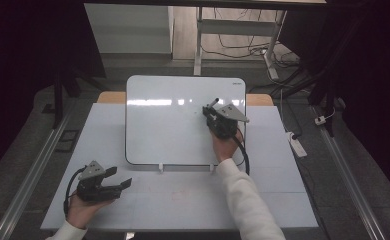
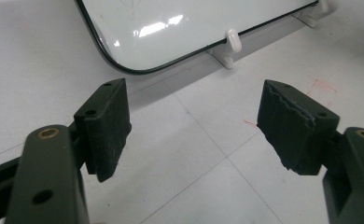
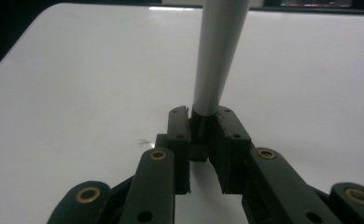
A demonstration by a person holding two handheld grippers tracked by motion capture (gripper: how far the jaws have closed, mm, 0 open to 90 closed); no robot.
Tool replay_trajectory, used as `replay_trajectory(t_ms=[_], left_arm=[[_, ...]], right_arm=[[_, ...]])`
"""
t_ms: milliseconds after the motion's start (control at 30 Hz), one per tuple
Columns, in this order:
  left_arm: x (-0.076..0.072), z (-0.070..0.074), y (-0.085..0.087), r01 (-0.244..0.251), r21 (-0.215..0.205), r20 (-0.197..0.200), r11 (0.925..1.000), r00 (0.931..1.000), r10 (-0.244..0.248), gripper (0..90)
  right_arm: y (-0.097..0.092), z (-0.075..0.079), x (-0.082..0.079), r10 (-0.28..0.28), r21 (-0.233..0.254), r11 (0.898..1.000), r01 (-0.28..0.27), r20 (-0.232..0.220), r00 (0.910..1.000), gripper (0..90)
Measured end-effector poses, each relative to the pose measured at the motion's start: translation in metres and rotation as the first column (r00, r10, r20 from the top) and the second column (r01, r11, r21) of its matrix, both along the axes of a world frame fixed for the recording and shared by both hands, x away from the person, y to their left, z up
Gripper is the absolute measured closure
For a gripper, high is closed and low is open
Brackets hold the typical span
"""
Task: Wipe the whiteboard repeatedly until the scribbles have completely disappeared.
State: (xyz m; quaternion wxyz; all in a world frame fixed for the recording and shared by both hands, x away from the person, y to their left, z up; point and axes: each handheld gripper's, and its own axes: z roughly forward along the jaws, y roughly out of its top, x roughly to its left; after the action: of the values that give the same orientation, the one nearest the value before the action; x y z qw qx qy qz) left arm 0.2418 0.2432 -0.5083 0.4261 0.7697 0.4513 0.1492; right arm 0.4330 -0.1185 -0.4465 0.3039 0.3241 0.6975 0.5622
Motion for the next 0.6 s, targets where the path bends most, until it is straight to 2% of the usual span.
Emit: replay_trajectory(t_ms=[33, 67, 167, 200, 267, 300, 367, 433, 500, 533, 567, 600], left_arm=[[0.0, 0.0, -0.001, 0.001, 0.001, -0.001, 1.0, 1.0, -0.001, 26.1], [0.0, 0.0, -0.001, 0.003, 0.002, -0.001, 1.0, 1.0, -0.003, 26.1], [0.0, 0.0, 0.0, 0.001, 0.0, -0.001, 1.0, 1.0, -0.001, 26.1], [-0.001, 0.0, 0.0, -0.001, -0.002, 0.0, 1.0, 1.0, 0.001, 26.1], [-0.001, 0.0, 0.001, -0.002, -0.004, 0.002, 1.0, 1.0, 0.002, 26.1], [-0.001, 0.0, 0.001, -0.001, -0.004, 0.002, 1.0, 1.0, 0.001, 26.1], [-0.001, 0.0, 0.001, 0.001, -0.004, 0.002, 1.0, 1.0, -0.001, 26.1], [-0.001, 0.0, 0.0, 0.002, -0.003, 0.002, 1.0, 1.0, -0.002, 26.1], [-0.001, 0.0, 0.0, 0.004, -0.001, 0.003, 1.0, 1.0, -0.004, 26.1], [-0.001, 0.0, 0.0, 0.003, -0.002, 0.004, 1.0, 1.0, -0.003, 26.1], [-0.001, 0.0, 0.0, 0.003, -0.002, 0.004, 1.0, 1.0, -0.003, 26.1], [0.0, 0.0, 0.0, 0.002, -0.002, 0.003, 1.0, 1.0, -0.002, 26.1]], right_arm=[[0.0, 0.0, 0.0, 0.0, 0.0, 1.0, 0.0, 0.0, 1.0, 77.5], [0.017, -0.005, -0.003, 0.05, -0.032, 0.998, -0.05, 0.008, 0.9987, 77.5], [0.021, -0.005, -0.003, 0.057, -0.051, 0.997, -0.056, 0.016, 0.9982, 77.5], [0.017, -0.004, -0.002, 0.048, -0.042, 0.998, -0.047, 0.015, 0.9988, 77.5], [0.004, 0.0, 0.0, -0.023, -0.028, 0.999, 0.023, 0.026, 0.9994, 77.5], [-0.004, 0.002, 0.003, -0.041, 0.003, 0.999, 0.041, 0.016, 0.999, 77.5], [-0.002, 0.002, 0.002, -0.046, 0.007, 0.999, 0.045, 0.016, 0.9988, 77.5], [0.011, -0.002, 0.0, 0.017, -0.004, 1.0, -0.017, 0.011, 0.9998, 77.5], [0.025, -0.006, -0.004, 0.064, -0.052, 0.997, -0.063, 0.022, 0.9977, 77.5], [0.027, -0.006, -0.005, 0.058, -0.07, 0.996, -0.056, 0.03, 0.9979, 77.5], [0.023, -0.005, -0.004, 0.056, -0.06, 0.997, -0.054, 0.021, 0.9982, 77.5], [0.016, -0.003, -0.004, 0.026, -0.053, 0.998, -0.025, 0.02, 0.9995, 77.5]])
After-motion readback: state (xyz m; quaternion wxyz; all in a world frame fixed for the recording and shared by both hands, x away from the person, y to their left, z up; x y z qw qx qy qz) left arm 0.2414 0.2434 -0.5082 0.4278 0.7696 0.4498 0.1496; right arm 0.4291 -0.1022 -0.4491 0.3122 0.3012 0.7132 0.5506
